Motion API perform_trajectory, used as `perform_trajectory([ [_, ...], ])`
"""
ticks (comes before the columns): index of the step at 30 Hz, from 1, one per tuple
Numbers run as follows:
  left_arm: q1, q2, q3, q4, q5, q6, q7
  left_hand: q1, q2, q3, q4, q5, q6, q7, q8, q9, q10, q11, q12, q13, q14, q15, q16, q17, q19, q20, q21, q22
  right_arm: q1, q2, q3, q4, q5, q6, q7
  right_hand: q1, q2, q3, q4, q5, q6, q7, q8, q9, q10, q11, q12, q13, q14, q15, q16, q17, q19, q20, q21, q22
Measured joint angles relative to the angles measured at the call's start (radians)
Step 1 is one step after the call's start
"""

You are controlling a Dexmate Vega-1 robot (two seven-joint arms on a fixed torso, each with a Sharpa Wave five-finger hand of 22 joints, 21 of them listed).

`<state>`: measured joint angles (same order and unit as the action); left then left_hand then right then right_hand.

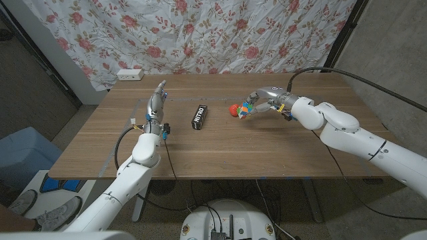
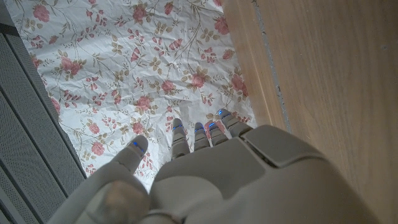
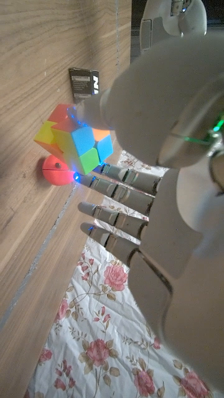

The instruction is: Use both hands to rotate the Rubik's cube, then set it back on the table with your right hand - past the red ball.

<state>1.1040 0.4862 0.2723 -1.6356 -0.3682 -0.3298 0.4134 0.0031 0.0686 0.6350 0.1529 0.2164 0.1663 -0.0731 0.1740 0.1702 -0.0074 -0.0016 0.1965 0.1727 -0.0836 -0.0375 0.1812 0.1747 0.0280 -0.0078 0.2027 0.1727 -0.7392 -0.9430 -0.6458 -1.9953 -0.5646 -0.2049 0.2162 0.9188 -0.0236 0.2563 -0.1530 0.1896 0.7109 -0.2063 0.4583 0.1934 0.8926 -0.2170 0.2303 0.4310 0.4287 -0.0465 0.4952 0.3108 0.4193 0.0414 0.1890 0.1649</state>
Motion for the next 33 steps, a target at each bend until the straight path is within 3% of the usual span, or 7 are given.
perform_trajectory([
  [33, -0.034, -0.034, -0.001, 0.120, -0.079, -0.095, -0.058, 0.000, 0.000, -0.008, 0.008, 0.000, 0.004, 0.004, 0.004, 0.000, 0.022, 0.007, 0.000, 0.002, 0.014, 0.004, 0.000, 0.000, 0.012, 0.006, 0.000, 0.000, 0.058, 0.070, -0.077, 0.041, -0.183, 0.002, 0.169, 0.000, 0.000, 0.011, -0.004, 0.007, -0.004, -0.004, -0.010, 0.005, -0.018, 0.001, -0.010, -0.001, 0.000, 0.000, -0.019, -0.009, -0.005, 0.005, 0.000, 0.000],
])
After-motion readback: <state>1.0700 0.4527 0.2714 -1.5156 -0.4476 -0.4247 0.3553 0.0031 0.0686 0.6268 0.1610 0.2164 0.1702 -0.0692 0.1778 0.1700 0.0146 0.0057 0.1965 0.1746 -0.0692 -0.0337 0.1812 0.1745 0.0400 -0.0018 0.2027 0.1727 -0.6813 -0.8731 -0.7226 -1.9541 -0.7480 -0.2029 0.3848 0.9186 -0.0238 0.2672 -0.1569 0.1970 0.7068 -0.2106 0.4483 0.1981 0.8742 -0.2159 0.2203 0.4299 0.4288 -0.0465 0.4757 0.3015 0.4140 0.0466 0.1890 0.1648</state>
